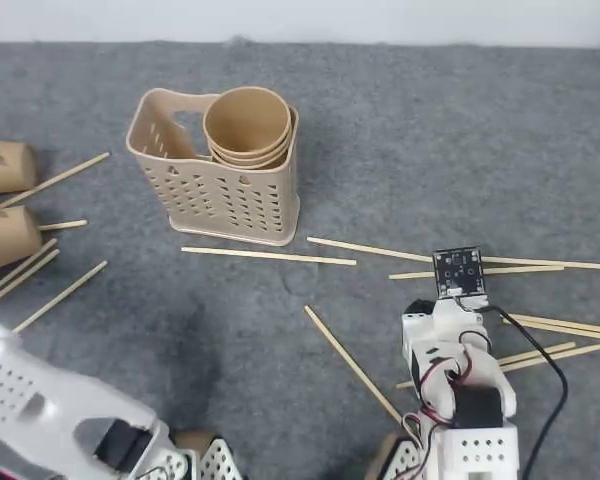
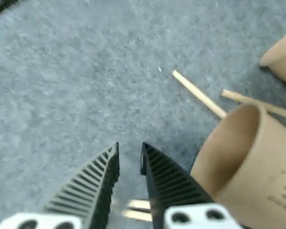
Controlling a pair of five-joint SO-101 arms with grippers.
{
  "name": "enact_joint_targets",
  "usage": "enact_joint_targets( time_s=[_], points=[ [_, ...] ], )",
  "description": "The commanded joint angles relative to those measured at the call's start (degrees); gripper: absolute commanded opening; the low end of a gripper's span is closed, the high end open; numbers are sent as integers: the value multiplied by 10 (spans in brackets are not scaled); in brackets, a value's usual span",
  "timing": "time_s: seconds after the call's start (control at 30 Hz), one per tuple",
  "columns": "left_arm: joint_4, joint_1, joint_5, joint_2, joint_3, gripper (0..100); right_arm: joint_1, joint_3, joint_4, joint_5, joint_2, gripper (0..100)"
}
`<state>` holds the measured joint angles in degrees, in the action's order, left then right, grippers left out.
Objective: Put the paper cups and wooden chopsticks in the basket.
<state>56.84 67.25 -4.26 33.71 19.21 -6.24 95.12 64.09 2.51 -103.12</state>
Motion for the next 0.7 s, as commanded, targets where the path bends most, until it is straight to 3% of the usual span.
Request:
enact_joint_targets(
  time_s=[0.0,0.1,0.27,0.67],
  points=[
    [1,-27,10,26,47,66,7,2,-6,-4,-9,9],
    [1,-54,19,33,48,65,7,2,-6,-4,-9,9],
    [-8,-89,99,33,54,65,7,2,-6,-4,-9,9],
    [-24,-185,105,-27,45,65,6,2,-6,18,-9,9]
  ],
)
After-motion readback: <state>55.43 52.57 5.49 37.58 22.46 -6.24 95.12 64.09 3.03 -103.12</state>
